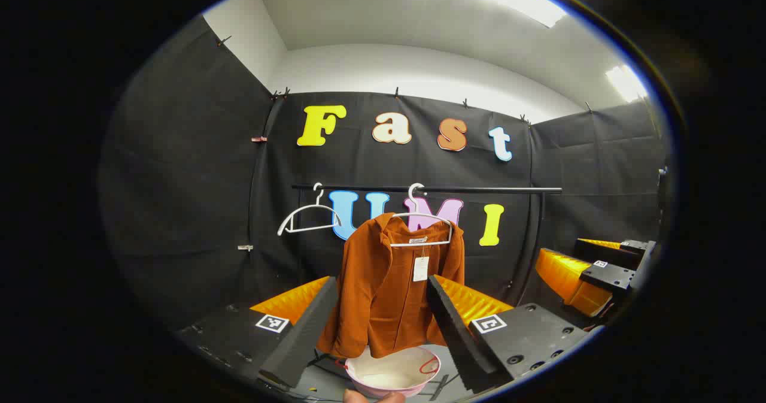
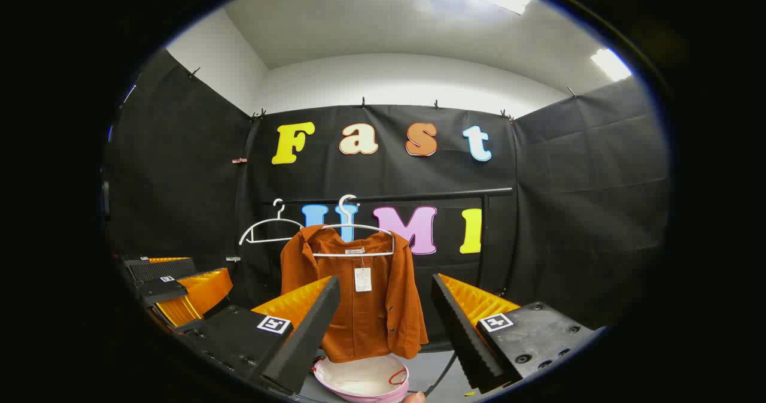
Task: Grasp the clothes on the hanger with both hands and then place them into the laundry hamper below.
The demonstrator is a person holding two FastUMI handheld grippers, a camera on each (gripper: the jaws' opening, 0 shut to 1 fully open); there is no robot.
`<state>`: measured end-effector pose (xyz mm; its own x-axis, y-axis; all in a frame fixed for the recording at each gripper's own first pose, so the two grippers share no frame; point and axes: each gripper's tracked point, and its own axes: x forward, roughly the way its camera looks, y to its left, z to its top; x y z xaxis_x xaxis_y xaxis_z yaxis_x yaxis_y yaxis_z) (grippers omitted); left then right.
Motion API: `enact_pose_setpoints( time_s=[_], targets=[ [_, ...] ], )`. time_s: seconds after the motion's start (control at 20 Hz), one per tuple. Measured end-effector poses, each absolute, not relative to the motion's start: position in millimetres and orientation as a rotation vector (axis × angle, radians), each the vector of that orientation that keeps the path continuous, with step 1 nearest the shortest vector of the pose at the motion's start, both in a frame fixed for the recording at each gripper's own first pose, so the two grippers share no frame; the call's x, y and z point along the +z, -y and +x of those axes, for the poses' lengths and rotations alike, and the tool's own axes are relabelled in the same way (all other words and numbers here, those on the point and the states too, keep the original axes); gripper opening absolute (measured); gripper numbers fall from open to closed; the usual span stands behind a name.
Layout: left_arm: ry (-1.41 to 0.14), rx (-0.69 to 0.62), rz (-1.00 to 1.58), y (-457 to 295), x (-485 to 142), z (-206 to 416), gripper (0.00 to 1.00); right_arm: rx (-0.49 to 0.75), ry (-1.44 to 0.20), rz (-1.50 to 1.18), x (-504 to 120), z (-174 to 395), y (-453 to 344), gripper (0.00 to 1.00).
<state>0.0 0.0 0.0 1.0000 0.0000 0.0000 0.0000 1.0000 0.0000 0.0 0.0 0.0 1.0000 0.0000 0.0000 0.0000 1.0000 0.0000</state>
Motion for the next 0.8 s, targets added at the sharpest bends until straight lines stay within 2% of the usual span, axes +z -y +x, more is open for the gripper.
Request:
enact_pose_setpoints(
  time_s=[0.05,0.8],
  targets=[
    [0.001,-0.001,-0.001,0.0,1.2,-0.7,0.95,0.001,0.001,0.001,0.9,-0.9,0.0,0.99],
    [0.008,-0.001,0.009,-6.9,0.8,-8.7,0.95,-0.009,-0.007,-0.015,-0.1,-9.2,-3.1,0.98]
  ],
)
